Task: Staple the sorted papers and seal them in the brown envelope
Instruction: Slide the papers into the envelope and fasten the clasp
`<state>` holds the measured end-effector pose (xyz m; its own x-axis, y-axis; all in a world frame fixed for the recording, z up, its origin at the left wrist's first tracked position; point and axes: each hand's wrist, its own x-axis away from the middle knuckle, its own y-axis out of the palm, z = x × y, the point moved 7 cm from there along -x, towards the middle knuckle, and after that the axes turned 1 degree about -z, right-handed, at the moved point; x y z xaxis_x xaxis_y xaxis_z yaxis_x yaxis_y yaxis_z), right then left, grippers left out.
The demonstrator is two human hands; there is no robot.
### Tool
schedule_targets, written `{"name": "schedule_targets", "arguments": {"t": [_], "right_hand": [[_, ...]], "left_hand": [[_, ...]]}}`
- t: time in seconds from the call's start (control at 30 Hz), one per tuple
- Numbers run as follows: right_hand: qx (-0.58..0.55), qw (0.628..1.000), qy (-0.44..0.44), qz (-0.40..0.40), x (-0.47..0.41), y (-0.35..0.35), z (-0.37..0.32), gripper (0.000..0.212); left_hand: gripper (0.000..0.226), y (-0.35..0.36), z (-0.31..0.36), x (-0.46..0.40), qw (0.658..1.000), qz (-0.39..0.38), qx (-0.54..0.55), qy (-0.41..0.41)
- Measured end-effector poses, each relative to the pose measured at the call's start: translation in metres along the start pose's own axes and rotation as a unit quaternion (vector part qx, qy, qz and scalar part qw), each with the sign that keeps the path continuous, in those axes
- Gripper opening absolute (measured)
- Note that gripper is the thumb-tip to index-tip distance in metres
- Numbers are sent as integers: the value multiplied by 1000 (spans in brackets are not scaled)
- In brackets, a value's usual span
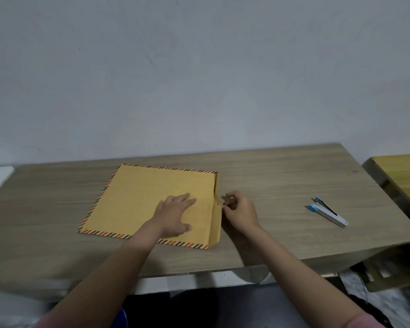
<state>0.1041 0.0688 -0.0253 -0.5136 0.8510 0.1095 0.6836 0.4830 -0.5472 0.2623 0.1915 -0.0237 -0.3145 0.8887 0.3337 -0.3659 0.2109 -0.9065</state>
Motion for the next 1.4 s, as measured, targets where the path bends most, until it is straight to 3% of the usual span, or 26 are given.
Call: {"name": "schedule_targets", "arguments": {"t": [0.2,0.5,0.67,0.83,1.0,1.17,1.4], "right_hand": [[-46,997,-29,-62,-1,24,-11,18],[144,979,-115,-89,-4,34,-8,26],[199,966,-137,-88,-10,27,-12,35],[236,958,-140,-85,-24,22,-16,48],[279,938,-172,-114,-37,31,-27,44],[260,936,-197,-131,-48,34,-31,20],[284,916,-278,-51,-36,31,-43,12]], "left_hand": [[76,12,-12,4,998,51,-36,-3],[77,15,-10,4,990,129,-64,11],[101,5,8,0,979,136,-139,58],[95,11,19,0,981,118,-107,106],[90,12,12,6,983,130,-48,121],[99,26,-1,15,984,139,-40,107],[105,35,-5,14,989,129,-31,69]]}}
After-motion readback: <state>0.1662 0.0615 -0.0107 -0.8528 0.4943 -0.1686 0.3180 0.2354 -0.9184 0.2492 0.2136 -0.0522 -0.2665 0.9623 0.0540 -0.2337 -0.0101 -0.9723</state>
